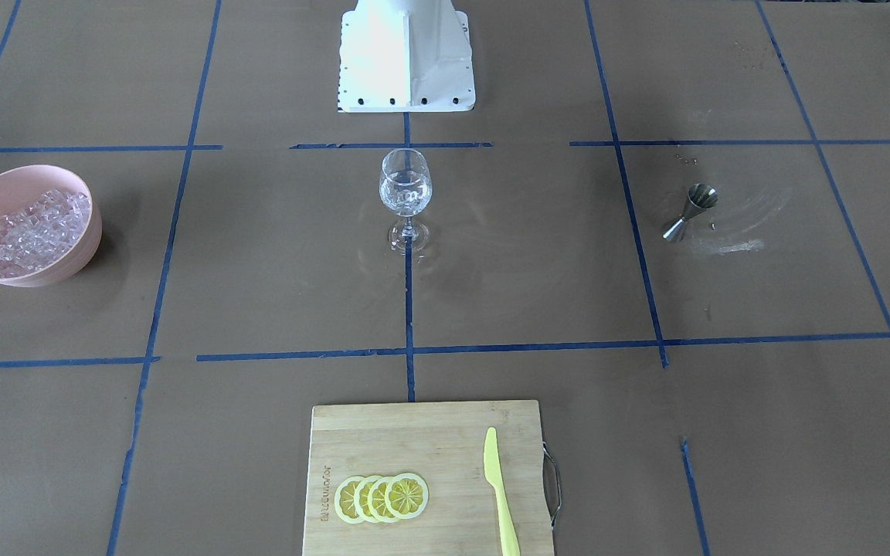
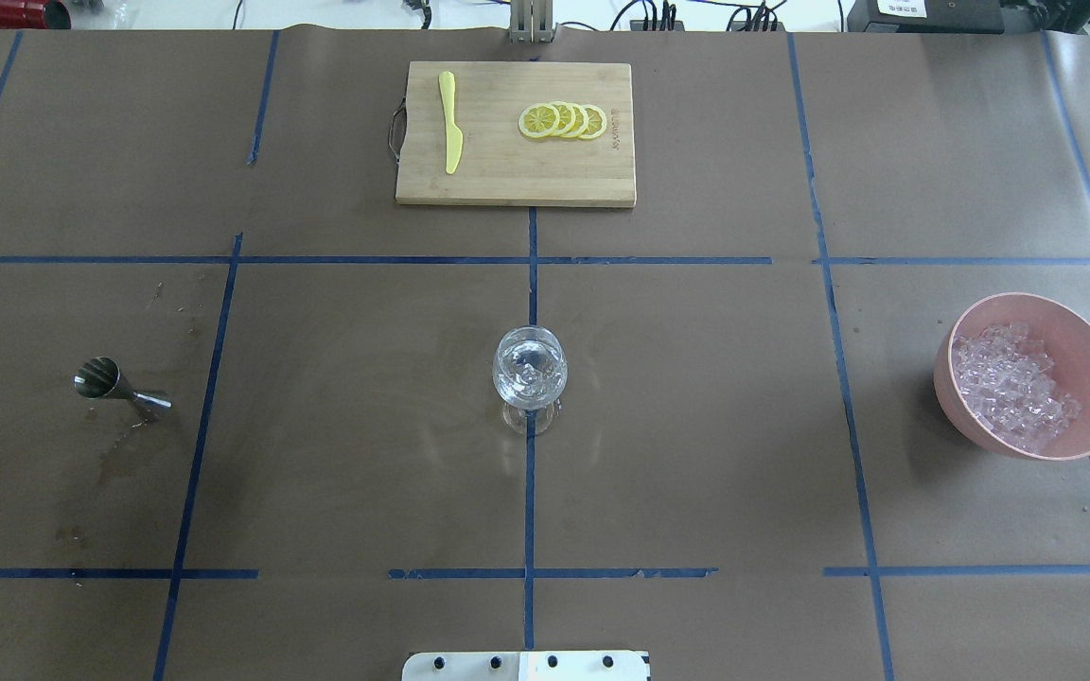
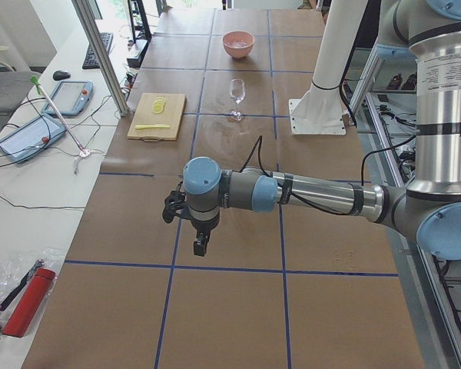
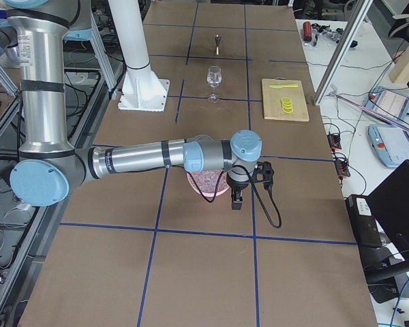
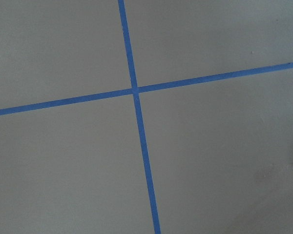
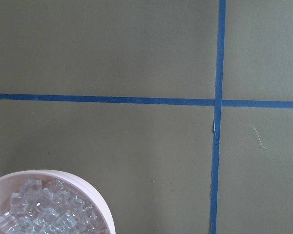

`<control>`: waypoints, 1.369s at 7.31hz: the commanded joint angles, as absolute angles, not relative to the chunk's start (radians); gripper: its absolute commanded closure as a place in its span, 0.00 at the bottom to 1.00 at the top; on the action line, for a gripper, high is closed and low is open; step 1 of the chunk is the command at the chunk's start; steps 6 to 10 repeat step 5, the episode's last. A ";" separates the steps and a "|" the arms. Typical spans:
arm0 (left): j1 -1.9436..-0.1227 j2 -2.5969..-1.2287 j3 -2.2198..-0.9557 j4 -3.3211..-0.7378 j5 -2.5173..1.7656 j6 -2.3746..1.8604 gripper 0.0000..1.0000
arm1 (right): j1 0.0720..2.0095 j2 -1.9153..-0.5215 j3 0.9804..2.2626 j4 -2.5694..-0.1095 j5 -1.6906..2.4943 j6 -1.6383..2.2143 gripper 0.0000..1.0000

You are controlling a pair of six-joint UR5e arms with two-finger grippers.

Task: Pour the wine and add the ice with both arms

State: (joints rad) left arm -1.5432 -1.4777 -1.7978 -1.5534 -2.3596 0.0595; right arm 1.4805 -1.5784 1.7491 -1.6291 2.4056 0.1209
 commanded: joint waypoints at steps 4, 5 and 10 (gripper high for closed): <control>-1.543 -1.477 -1.798 -1.552 -2.359 0.058 0.00 | 1.468 -1.577 1.746 -1.628 2.401 0.118 0.00; -1.543 -1.479 -1.798 -1.552 -2.359 0.058 0.00 | 1.468 -1.577 1.747 -1.628 2.399 0.118 0.00; -1.543 -1.479 -1.798 -1.552 -2.359 0.058 0.00 | 1.468 -1.577 1.747 -1.628 2.399 0.118 0.00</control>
